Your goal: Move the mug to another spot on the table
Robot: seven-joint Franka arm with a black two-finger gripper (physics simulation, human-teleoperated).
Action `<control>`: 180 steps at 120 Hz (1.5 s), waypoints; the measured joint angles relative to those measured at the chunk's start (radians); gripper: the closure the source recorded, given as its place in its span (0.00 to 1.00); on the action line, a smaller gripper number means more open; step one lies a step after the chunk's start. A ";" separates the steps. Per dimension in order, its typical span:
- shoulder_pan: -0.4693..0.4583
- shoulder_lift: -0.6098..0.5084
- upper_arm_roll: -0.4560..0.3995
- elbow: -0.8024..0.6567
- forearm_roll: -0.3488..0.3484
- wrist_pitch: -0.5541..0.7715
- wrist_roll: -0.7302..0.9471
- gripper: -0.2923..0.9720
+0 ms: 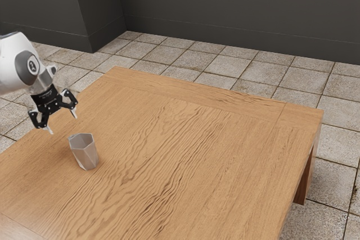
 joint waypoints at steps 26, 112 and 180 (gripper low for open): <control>-0.004 -0.013 -0.012 -0.086 -0.003 0.112 -0.019 0.23; -0.008 0.007 -0.040 -0.154 -0.104 0.232 -0.049 0.26; -0.007 0.051 -0.040 -0.155 -0.172 0.236 -0.063 0.45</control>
